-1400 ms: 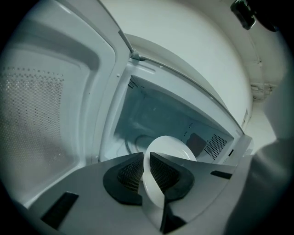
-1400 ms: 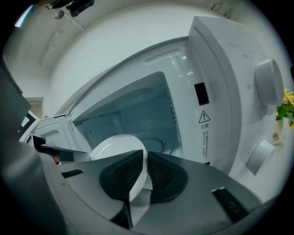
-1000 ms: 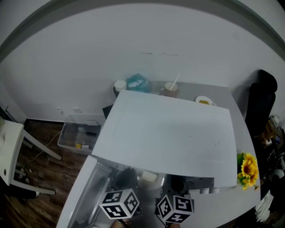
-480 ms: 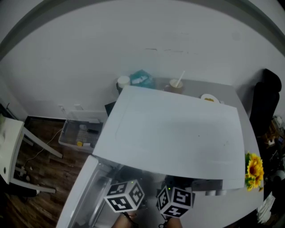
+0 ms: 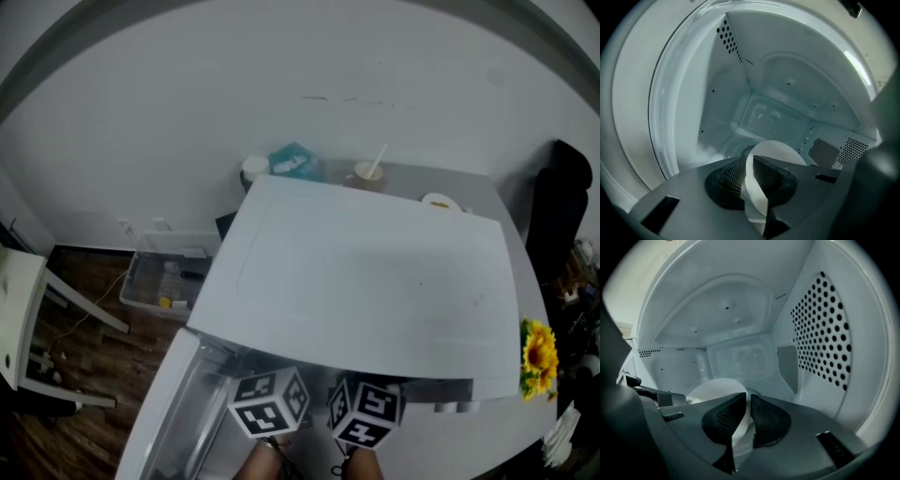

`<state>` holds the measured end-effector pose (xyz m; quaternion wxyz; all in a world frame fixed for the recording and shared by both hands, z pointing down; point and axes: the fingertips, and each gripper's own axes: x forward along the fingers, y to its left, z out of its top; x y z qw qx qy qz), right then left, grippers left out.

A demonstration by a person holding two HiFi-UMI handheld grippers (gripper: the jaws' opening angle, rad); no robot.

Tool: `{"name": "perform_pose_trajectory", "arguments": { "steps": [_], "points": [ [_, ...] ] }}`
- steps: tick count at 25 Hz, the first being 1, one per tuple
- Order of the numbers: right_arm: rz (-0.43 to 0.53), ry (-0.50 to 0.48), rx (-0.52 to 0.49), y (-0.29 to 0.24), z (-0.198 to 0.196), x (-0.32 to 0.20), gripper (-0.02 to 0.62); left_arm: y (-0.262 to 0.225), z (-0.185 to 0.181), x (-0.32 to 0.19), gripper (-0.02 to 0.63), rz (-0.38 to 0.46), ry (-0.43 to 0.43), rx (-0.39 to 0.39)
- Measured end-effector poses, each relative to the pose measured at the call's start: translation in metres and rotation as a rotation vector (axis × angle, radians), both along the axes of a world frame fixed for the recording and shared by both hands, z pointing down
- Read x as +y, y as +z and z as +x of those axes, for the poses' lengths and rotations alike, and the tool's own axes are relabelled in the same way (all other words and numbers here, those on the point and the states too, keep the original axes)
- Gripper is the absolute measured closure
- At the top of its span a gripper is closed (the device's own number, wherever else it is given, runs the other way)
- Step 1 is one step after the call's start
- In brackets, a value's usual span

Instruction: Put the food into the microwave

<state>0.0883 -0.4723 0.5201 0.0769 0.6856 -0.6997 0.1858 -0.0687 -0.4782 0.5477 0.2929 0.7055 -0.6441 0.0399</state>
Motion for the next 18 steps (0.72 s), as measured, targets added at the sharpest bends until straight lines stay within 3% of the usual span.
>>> {"name": "perform_pose_trajectory", "arguments": {
  "steps": [14, 18],
  "points": [
    [-0.018, -0.009, 0.093, 0.008, -0.003, -0.012, 0.561, 0.013, 0.001, -0.008, 0.549, -0.027, -0.009, -0.045],
    [-0.091, 0.002, 0.1, 0.031, 0.0, -0.008, 0.561, 0.012, 0.002, -0.01, 0.549, -0.038, -0.009, -0.091]
  ]
}}
